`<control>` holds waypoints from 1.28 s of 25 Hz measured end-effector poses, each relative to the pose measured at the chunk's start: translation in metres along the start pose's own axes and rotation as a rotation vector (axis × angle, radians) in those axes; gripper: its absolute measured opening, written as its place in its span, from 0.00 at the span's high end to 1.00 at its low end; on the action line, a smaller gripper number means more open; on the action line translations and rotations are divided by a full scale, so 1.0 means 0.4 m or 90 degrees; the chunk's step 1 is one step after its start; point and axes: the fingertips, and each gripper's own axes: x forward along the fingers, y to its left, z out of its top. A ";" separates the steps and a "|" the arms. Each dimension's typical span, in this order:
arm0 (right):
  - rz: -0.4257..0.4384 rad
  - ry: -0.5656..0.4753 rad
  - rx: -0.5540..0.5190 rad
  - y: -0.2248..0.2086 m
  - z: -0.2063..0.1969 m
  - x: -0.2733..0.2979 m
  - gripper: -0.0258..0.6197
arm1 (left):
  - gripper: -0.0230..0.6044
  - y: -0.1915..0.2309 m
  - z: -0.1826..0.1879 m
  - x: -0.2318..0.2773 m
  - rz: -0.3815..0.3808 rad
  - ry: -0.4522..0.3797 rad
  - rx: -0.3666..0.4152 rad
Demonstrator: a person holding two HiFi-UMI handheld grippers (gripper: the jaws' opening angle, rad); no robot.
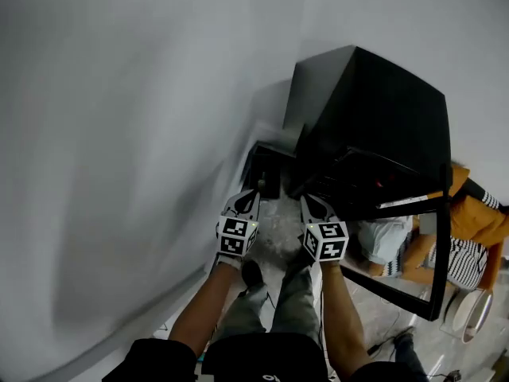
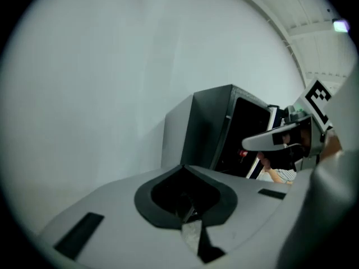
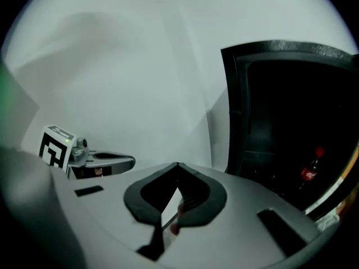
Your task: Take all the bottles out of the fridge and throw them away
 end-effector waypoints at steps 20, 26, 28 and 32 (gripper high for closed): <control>-0.138 -0.161 0.056 -0.040 0.111 -0.466 0.96 | 0.95 -0.374 0.335 -0.210 -0.160 -0.116 0.144; -0.179 -0.172 0.086 -0.118 0.068 -0.556 0.96 | 0.95 -0.472 0.351 -0.201 -0.193 -0.114 0.167; -0.190 -0.174 0.096 -0.144 0.055 -0.576 0.96 | 0.95 -0.499 0.353 -0.193 -0.202 -0.109 0.175; -0.207 -0.177 0.113 -0.191 0.032 -0.605 0.96 | 0.95 -0.546 0.355 -0.173 -0.218 -0.101 0.189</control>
